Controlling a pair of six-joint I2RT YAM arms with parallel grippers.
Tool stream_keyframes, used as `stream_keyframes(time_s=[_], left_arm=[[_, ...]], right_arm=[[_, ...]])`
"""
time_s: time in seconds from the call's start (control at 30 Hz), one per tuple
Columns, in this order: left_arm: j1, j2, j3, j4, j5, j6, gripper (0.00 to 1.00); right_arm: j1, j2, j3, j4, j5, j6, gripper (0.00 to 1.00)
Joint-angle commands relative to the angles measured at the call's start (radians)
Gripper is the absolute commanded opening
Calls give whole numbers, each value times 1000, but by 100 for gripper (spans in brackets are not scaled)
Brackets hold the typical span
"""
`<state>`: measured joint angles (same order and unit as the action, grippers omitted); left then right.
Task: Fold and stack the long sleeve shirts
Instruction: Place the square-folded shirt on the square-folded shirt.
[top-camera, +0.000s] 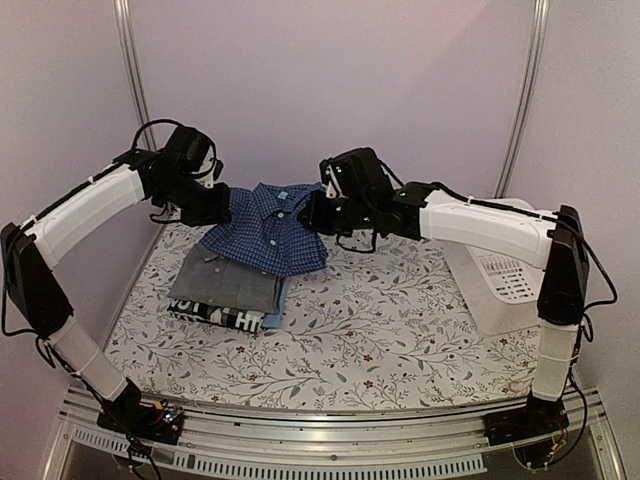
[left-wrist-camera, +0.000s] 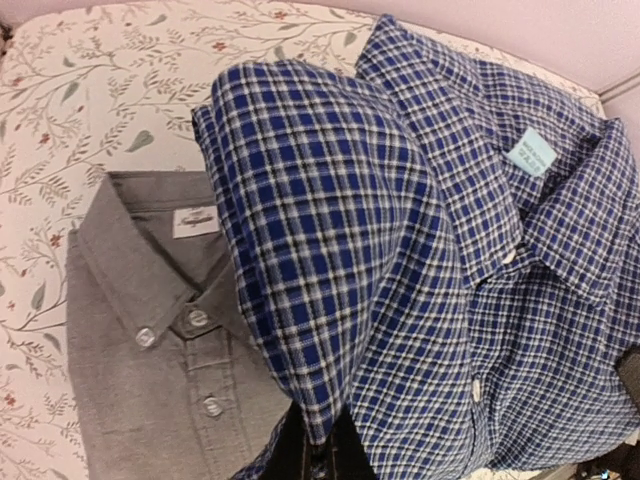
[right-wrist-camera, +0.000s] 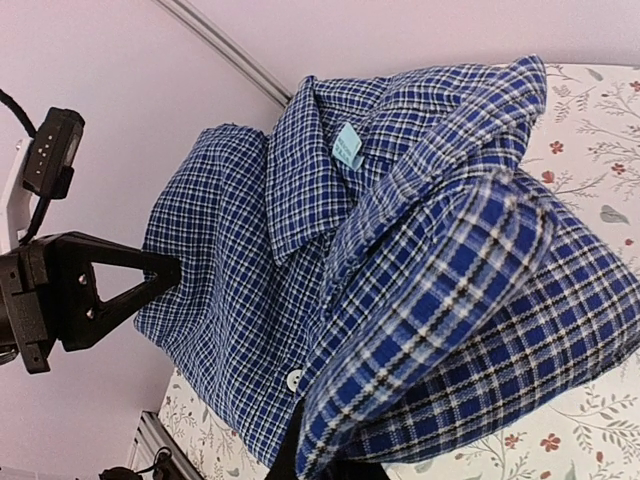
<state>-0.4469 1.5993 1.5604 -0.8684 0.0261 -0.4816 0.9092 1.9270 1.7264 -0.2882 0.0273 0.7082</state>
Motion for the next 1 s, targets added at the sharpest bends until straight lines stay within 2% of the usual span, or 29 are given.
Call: stream_keyframes(time_s=[0.0,0.27,0.57,0.87,0.97], left_arm=[[76,-66,-58,-57,-60,53,0],[213,-158,-176,-72,-75,82,0],[309,-174,-260,-74,-57,111,0],[371,-108,-418,15,-34,116,0],[384,-80,-445,49,-34,107,0]], right_arm=[[33,125,148,71,-90,35,0],[61,319,290,146,-196,103,0],[81,399,332,158,-247,155,0],[75,391,155,178,-188,143,0],[62,377,77,201,-194,147,9]])
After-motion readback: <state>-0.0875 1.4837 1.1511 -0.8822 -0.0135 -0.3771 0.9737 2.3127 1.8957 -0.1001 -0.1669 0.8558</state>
